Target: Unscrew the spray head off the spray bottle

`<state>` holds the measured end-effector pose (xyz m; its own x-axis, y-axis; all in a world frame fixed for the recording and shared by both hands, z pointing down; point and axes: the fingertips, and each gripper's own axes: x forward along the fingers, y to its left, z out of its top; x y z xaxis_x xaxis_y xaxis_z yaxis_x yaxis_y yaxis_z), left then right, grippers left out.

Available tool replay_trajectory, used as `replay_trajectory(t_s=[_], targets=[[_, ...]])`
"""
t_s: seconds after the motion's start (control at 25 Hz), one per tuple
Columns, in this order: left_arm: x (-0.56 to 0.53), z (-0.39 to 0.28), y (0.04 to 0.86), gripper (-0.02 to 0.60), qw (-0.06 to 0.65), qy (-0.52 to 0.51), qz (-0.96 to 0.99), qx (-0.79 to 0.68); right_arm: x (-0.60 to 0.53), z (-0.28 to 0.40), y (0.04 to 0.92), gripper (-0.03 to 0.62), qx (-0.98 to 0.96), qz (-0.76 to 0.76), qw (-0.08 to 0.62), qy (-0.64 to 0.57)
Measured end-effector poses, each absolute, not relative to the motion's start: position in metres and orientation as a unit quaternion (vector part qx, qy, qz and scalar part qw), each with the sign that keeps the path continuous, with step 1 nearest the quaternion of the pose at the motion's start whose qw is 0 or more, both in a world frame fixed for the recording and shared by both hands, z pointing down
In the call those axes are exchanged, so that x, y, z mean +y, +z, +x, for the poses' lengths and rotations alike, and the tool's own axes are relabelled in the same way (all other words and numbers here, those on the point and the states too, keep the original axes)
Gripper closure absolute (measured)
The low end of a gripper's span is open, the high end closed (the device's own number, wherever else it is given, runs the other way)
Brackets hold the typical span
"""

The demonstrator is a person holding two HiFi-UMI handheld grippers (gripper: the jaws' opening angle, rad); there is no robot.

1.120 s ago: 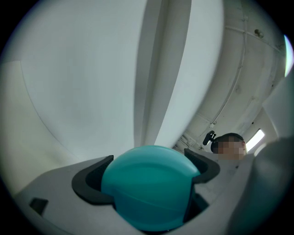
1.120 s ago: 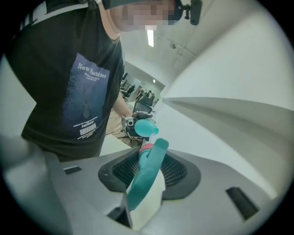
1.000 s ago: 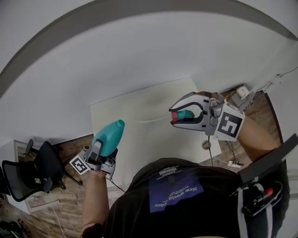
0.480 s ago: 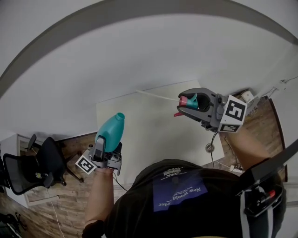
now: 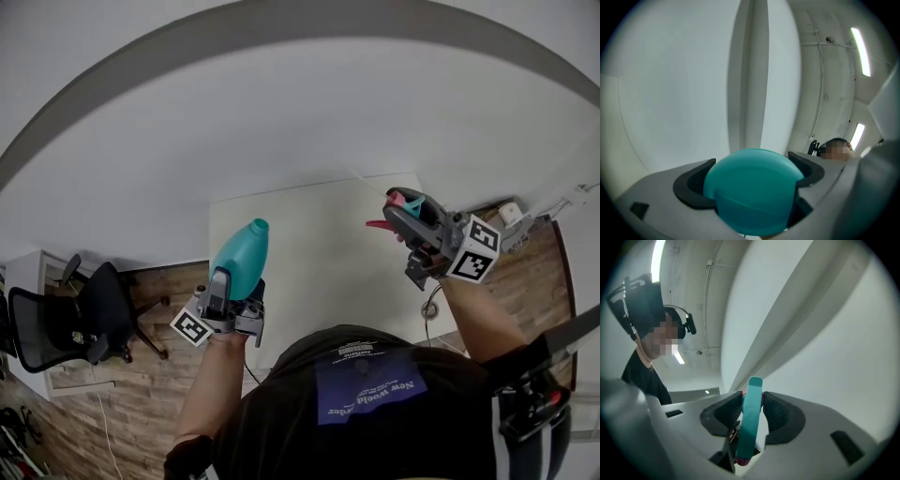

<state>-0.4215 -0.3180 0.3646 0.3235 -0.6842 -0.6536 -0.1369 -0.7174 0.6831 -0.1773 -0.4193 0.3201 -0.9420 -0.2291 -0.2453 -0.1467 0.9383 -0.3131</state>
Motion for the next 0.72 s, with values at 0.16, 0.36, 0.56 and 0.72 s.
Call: replay_trajectory(t_s=[0.16,0.36,0.56,0.72], targets=[[-0.3171,-0.4275,0.3668,0.089,0.269,-0.535,0.758,-0.26,-0.4237,-0.1743,0.327,0.459,0.962,-0.099,0.173,-0.187],[-0.3187,-0.4214,0.3679,0.089,0.273,-0.536,0.757,-0.255,-0.4258,-0.1717,0.3309,0.459,0.959,-0.096,0.181,-0.197],[-0.3177,-0.419,0.3657,0.089,0.271,-0.532,0.762,-0.251,-0.4231,-0.1737,0.326,0.459,0.961,-0.088,0.182,-0.188],[-0.3159,-0.419,0.3663,0.089,0.269,-0.532,0.763,-0.251,-0.4214,-0.1743,0.3251,0.459,0.962,-0.084,0.183,-0.184]])
